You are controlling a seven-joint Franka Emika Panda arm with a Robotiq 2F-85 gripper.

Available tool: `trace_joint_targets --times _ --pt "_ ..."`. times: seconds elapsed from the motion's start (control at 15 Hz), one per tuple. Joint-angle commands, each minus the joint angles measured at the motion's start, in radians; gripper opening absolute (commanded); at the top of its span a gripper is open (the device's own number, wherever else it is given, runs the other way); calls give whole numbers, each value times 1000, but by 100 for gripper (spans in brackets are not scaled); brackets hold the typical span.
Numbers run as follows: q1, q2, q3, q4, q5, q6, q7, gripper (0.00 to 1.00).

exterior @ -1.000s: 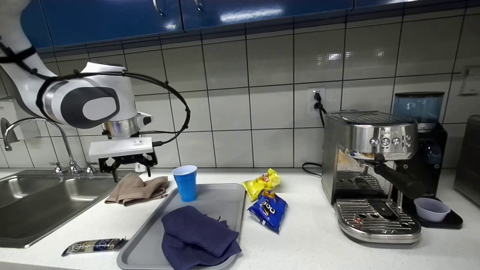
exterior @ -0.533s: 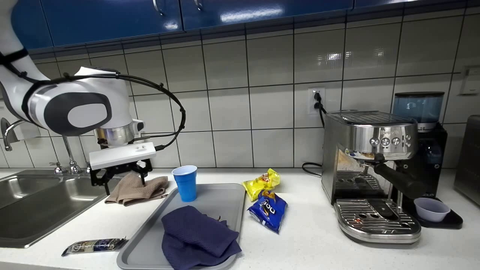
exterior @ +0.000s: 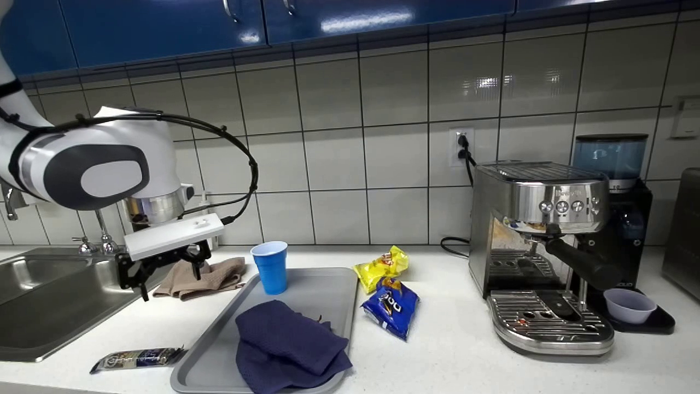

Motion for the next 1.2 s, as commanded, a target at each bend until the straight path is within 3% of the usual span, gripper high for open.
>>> trace_joint_targets --times 0.0,0.53,1.13 --pt "24 -21 14 -39 17 56 -63 100" --pt "72 84 25 -23 -18 161 -74 100" --pt "137 226 -7 -23 -78 291 -67 100"
